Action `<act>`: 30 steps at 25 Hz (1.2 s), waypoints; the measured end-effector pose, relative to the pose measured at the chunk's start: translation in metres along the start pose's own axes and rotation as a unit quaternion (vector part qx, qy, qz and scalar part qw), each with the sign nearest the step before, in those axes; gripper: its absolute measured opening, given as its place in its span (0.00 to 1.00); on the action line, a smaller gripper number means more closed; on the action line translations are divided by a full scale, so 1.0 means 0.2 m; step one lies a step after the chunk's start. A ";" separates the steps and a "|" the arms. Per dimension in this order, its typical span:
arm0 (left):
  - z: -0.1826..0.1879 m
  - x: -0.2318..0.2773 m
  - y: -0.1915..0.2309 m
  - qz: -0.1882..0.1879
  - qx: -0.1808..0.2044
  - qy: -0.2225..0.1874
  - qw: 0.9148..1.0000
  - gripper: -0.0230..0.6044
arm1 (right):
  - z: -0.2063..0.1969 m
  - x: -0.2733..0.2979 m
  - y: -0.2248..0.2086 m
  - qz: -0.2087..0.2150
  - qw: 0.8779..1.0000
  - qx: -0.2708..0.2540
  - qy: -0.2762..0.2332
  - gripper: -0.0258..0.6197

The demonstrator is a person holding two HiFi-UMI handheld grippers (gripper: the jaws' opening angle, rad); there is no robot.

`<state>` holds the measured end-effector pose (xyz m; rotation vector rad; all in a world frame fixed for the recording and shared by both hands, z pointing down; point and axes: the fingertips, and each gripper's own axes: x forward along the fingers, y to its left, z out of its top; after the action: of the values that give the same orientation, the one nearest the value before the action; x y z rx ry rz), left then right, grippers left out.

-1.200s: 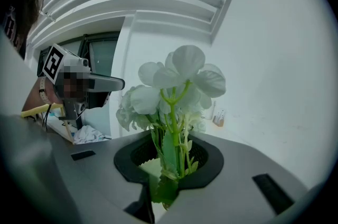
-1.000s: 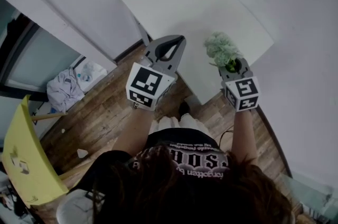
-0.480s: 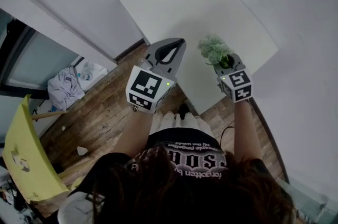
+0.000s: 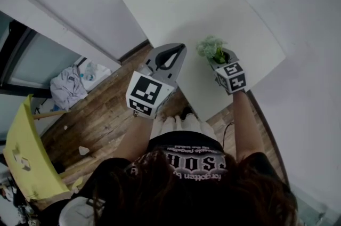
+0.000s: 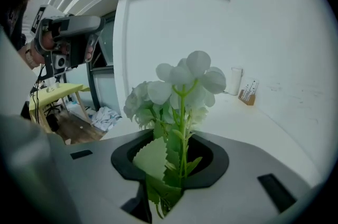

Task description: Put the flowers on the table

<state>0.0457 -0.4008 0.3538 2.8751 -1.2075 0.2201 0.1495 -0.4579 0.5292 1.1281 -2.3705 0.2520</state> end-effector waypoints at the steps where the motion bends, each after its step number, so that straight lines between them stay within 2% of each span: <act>1: 0.00 0.00 0.01 0.002 0.000 0.001 1.000 0.04 | -0.02 0.02 -0.01 0.001 1.000 0.002 0.008 0.23; 8: -0.03 0.02 0.03 0.004 0.003 0.008 1.000 0.04 | -0.12 0.16 -0.05 0.011 0.999 0.020 0.045 0.28; 15: -0.04 0.05 0.06 0.004 -0.003 0.008 1.000 0.04 | -0.13 0.24 -0.04 0.025 0.998 0.007 0.060 0.36; 20: -0.03 0.08 0.06 0.001 -0.004 0.006 1.000 0.04 | -0.13 0.22 -0.02 0.033 0.997 0.002 0.065 0.44; 25: -0.04 0.08 0.05 0.000 -0.002 0.006 1.000 0.04 | -0.10 0.16 -0.03 0.029 0.998 -0.003 0.060 0.47; 30: -0.03 0.06 0.05 -0.001 -0.002 0.003 1.000 0.04 | -0.12 0.11 0.02 0.027 0.995 -0.041 0.090 0.53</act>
<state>0.0473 -0.4160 0.3608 2.8704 -1.2022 0.2268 0.1433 -0.4614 0.5623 0.9618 -2.2335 0.2603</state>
